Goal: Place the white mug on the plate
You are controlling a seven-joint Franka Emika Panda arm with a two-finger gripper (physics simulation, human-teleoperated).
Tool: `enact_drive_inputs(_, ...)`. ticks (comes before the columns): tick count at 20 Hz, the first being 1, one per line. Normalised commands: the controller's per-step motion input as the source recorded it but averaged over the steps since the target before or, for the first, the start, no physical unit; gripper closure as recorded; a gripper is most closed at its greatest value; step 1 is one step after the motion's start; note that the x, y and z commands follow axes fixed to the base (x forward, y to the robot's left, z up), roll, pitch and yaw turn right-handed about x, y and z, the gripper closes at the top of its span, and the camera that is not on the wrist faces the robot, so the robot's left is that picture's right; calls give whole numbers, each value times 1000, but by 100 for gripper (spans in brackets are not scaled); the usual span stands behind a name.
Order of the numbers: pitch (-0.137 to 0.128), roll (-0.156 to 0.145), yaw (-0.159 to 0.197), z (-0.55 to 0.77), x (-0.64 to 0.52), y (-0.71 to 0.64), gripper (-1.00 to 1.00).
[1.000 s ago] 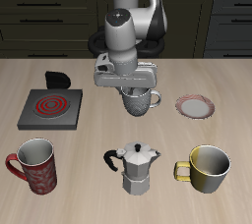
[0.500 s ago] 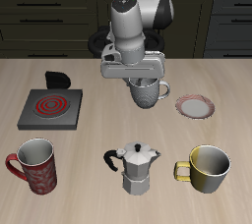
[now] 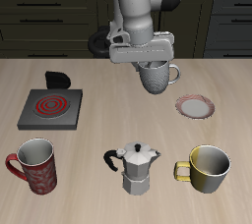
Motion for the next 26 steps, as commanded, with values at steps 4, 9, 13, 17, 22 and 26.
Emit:
enact_drive_inputs(4,-48,-5,7,175,13,159,100)
enact_drive_inputs(9,-3,37,-14,-22,36,332,100)
enact_drive_inputs(13,1,30,-3,-77,-21,368,100)
enact_drive_inputs(17,20,10,-30,-132,-111,549,100)
enact_drive_inputs(22,-2,47,17,-91,-162,493,100)
enact_drive_inputs(26,-13,-6,29,-58,-181,507,100)
